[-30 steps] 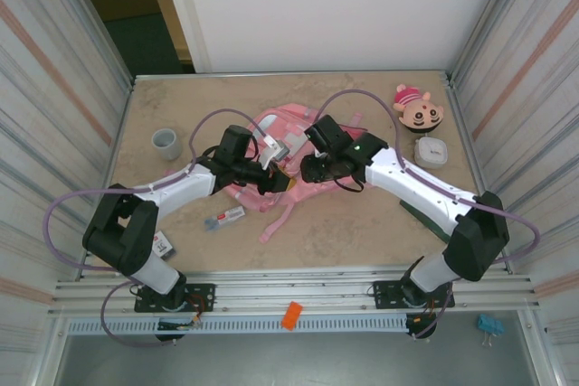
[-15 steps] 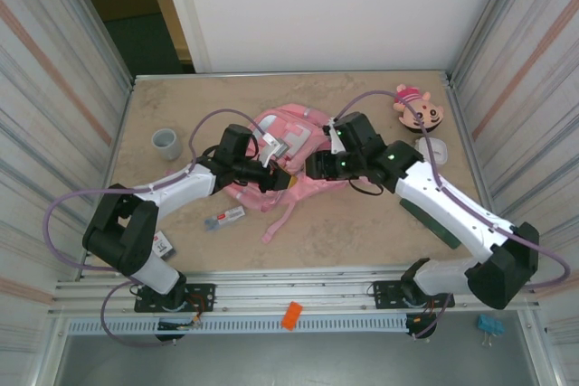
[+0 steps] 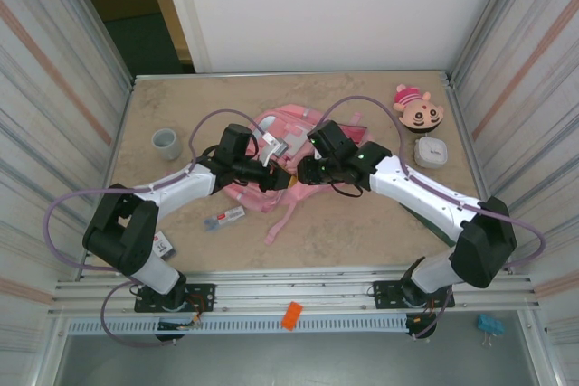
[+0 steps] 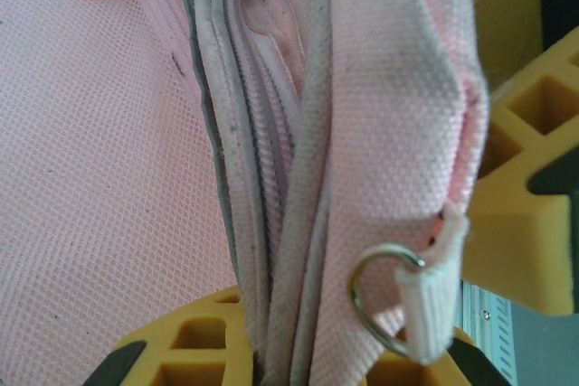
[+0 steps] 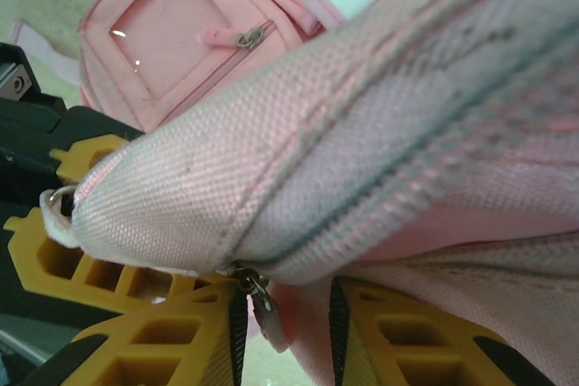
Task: Pack books, pencil case, and school supplies into a backpack
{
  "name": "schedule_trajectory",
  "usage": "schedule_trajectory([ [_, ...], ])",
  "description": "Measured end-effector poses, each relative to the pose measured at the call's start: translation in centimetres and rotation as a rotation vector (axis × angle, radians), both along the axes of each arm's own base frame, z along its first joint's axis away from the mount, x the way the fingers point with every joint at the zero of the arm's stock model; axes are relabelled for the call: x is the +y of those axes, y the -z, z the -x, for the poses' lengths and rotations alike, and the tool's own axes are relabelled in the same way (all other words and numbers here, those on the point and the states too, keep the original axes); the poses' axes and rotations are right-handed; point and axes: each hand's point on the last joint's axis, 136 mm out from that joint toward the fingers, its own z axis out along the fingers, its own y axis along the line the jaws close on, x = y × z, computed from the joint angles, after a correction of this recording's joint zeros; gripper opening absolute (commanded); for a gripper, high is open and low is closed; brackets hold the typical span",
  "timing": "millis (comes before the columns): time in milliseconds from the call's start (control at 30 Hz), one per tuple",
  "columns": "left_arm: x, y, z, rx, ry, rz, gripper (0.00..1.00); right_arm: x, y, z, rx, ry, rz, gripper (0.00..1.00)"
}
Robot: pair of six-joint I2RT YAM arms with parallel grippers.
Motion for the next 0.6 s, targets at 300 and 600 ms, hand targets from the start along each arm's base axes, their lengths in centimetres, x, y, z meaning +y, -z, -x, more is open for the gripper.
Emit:
schedule_trajectory([
  [300,0.1,0.1,-0.1,-0.016,0.000,-0.012,0.00,0.5,-0.6,0.1,-0.020,-0.032,0.005,0.00],
  [600,-0.6,-0.4,0.0,-0.104,0.042,-0.066,0.00,-0.7,-2.9,0.7,0.143,-0.035,0.011,0.00],
])
